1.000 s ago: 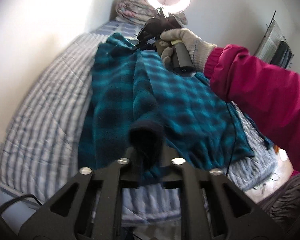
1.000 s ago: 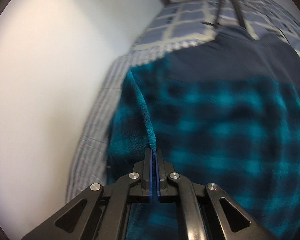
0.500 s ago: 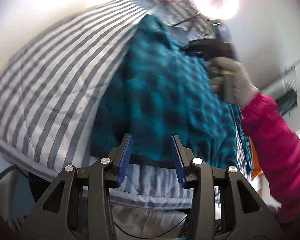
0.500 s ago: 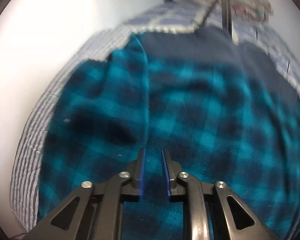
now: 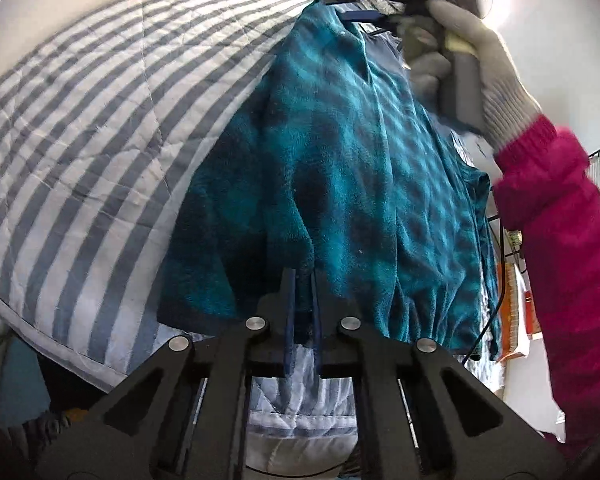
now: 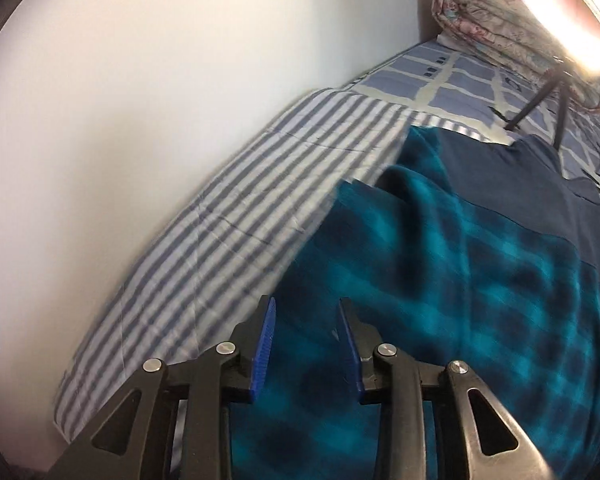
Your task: Fold large clothes
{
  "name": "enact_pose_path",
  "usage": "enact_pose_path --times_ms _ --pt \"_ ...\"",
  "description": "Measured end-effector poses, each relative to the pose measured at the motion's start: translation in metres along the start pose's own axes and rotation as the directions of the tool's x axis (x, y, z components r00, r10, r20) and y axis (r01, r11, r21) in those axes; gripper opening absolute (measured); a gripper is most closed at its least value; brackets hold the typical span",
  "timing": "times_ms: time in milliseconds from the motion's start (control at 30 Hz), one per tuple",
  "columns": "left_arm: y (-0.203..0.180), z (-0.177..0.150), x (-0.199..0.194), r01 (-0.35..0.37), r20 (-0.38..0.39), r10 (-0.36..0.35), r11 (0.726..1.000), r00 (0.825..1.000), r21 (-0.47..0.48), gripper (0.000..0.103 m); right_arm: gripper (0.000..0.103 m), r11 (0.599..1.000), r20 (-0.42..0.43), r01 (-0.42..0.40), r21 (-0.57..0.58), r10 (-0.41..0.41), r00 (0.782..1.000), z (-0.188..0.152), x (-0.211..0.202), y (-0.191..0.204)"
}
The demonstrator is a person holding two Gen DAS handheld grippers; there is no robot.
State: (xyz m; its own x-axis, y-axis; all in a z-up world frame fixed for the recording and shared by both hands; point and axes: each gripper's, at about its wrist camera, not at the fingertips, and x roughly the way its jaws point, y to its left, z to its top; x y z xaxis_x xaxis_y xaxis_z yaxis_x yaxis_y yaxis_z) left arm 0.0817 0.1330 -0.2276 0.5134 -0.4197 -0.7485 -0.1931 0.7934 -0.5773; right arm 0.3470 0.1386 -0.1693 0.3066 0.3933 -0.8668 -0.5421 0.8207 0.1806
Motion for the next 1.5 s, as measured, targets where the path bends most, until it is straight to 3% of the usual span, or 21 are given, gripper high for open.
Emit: enact_pose_path --times_ms 100,133,167,267,467,633,667,700,733,767,800,833,933,1067,1200,1267,1300,1500 --pt "-0.002 0.001 -0.005 -0.01 0.02 0.009 1.0 1.0 0.018 0.004 0.038 0.995 -0.037 0.093 -0.031 -0.094 0.995 0.012 0.025 0.016" --pt "-0.002 0.002 -0.008 -0.017 0.029 0.016 1.0 0.999 0.025 0.004 0.03 0.989 -0.052 0.137 -0.05 -0.14 0.989 0.013 0.031 0.019" --pt "-0.002 0.002 -0.011 -0.022 0.037 0.021 0.999 0.999 0.028 0.003 0.014 0.981 -0.066 0.178 -0.077 -0.183 0.981 0.015 0.04 0.021" --pt "0.003 0.004 -0.023 -0.03 0.067 0.029 1.0 0.997 0.011 0.003 0.002 0.974 -0.084 0.203 -0.098 -0.212 0.974 0.007 0.046 0.025" --pt "0.012 0.01 -0.045 -0.034 0.124 0.036 0.999 0.992 -0.015 0.003 0.0 0.979 -0.041 0.199 -0.042 -0.201 0.979 0.012 0.042 0.013" --pt "0.01 0.008 -0.029 -0.135 0.097 0.134 0.991 0.986 0.012 0.003 0.001 0.989 0.014 0.14 0.052 -0.141 0.99 0.02 0.037 0.001" --pt "0.013 0.008 -0.028 -0.132 0.087 0.132 0.991 0.987 -0.004 0.003 0.006 0.991 0.018 0.123 0.06 -0.124 0.992 0.02 0.038 -0.001" --pt "0.015 0.007 -0.028 -0.125 0.087 0.125 0.992 0.988 -0.01 0.005 0.01 0.994 0.023 0.087 0.068 -0.088 0.996 0.019 0.037 -0.003" --pt "0.015 0.008 -0.03 -0.131 0.09 0.132 0.991 0.987 -0.013 0.01 0.027 0.996 0.027 0.047 0.075 -0.05 0.998 0.018 0.034 -0.005" --pt "0.015 0.009 -0.034 -0.132 0.109 0.132 0.991 0.985 -0.008 0.025 0.033 0.996 0.041 0.018 0.086 -0.022 0.999 0.015 0.026 -0.009" --pt "0.016 0.01 -0.037 -0.13 0.13 0.13 0.991 0.983 -0.007 0.045 0.033 0.995 0.058 0.011 0.095 -0.017 0.998 0.012 0.018 -0.011" --pt "0.016 0.011 -0.04 -0.122 0.15 0.123 0.992 0.981 -0.012 0.056 0.033 0.994 0.08 -0.003 0.105 -0.005 0.997 0.006 0.005 -0.016" --pt "0.022 0.018 -0.038 -0.096 0.15 0.102 0.994 0.983 -0.049 0.06 0.03 0.994 0.114 -0.056 0.099 0.045 0.992 -0.028 -0.03 -0.029" --pt "0.043 0.023 -0.02 -0.043 0.096 0.058 0.987 0.994 -0.157 0.06 0.028 0.994 0.095 -0.062 0.086 0.053 0.994 -0.087 -0.05 -0.04" --pt "0.059 0.024 -0.008 -0.007 0.086 0.028 0.973 0.996 -0.232 0.06 0.028 1.0 0.087 -0.006 0.029 0.003 0.996 -0.12 -0.049 -0.032" --pt "0.059 0.024 -0.001 -0.008 0.077 0.025 0.976 0.997 -0.219 0.029 0.027 1.0 0.079 -0.009 0.011 0.008 0.997 -0.125 -0.043 -0.028" --pt "0.056 0.025 0.004 -0.019 0.053 0.03 0.979 0.998 -0.202 0.005 0.027 1.0 0.07 0.002 -0.001 -0.002 0.998 -0.126 -0.037 -0.025" --pt "0.03 0.022 -0.014 -0.005 0.115 0.021 0.991 0.993 -0.132 0.004 0.026 0.994 -0.024 0.06 -0.089 -0.063 0.998 -0.13 -0.005 -0.015"
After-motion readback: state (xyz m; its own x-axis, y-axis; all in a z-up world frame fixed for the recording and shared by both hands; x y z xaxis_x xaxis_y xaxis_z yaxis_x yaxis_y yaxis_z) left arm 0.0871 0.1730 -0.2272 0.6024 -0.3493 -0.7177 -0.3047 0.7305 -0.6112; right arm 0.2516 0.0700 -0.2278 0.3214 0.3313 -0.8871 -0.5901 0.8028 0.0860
